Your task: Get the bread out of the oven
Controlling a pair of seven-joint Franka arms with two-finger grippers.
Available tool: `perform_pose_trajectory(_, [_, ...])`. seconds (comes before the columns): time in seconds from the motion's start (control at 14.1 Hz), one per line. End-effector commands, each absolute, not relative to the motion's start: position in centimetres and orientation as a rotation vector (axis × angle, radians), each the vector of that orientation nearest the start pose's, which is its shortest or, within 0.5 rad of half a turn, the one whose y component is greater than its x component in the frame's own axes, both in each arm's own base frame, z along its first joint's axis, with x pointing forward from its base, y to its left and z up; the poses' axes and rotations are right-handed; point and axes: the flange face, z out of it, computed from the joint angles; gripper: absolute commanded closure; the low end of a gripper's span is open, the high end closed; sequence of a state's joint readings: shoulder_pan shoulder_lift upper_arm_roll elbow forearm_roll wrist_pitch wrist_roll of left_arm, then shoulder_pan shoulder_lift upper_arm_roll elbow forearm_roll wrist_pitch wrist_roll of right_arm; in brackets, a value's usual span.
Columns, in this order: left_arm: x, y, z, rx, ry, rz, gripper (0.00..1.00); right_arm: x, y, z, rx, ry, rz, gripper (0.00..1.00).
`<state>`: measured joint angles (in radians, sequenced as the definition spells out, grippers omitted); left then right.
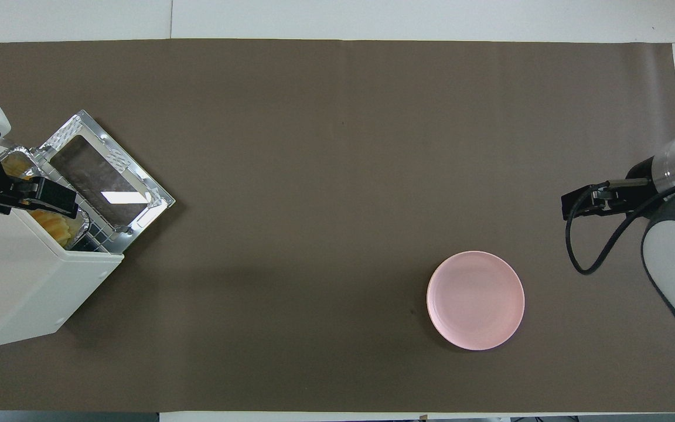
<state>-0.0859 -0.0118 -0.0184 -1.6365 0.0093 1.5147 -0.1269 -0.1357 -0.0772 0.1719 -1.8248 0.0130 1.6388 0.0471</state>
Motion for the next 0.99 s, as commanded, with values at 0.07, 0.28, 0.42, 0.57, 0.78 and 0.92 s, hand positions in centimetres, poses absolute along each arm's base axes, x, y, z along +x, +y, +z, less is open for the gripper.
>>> perform_pose_trajectory(0.07, [58.5, -5.5, 55.6, -3.038, -0.415, 0.232, 0.00, 52.1, 2.0, 55.3, -3.149, -0.013, 0.176, 0.00])
perform_pose_trajectory(0.28, [63.4, -6.3, 51.8, -2.885, -0.674, 0.199, 0.00, 52.1, 2.0, 55.3, -3.149, -0.013, 0.176, 0.00])
perform_pose_trajectory(0.42, [64.2, -6.6, 48.8, -2.714, -0.777, 0.141, 0.00, 52.1, 1.9, 55.3, -3.149, -0.010, 0.179, 0.00])
perform_pose_trajectory(0.57, [64.9, -6.8, 46.8, -2.656, -0.866, 0.100, 0.00, 52.1, 2.0, 55.3, -3.149, -0.013, 0.176, 0.00])
perform_pose_trajectory(0.78, [63.2, -5.8, 43.7, -2.642, -0.865, 0.109, 0.00, 52.1, 2.0, 55.3, -3.149, -0.013, 0.179, 0.00])
perform_pose_trajectory(0.92, [62.3, -4.8, 42.8, -2.619, -0.858, 0.115, 0.00, 52.1, 2.0, 55.3, -3.149, -0.013, 0.176, 0.00])
